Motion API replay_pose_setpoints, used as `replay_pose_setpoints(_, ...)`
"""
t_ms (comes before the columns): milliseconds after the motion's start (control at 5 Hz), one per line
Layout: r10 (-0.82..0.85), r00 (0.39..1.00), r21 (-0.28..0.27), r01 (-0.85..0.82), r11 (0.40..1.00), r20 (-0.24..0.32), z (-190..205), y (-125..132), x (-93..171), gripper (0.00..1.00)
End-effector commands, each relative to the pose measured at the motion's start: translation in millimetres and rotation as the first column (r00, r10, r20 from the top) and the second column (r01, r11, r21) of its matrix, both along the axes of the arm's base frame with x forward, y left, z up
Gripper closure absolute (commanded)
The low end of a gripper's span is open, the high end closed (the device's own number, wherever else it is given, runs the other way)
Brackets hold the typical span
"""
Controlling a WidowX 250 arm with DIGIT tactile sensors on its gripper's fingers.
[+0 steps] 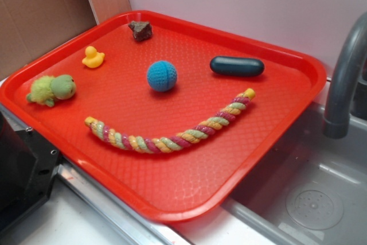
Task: Grab the rock.
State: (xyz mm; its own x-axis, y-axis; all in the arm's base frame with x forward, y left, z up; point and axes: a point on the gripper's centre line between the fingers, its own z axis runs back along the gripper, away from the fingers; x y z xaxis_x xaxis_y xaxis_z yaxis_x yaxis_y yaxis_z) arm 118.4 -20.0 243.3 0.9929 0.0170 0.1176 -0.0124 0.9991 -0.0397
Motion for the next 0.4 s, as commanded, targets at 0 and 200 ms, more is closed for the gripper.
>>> replay_pose_setpoints(0, 0.0, 1.0, 0.0, 0.0, 1.0, 0.0, 0, 0, 0, 0.0)
replay_pose_setpoints(200, 0.108, 0.993, 0.018, -0.109, 0.994, 0.046, 6, -11, 49, 0.0)
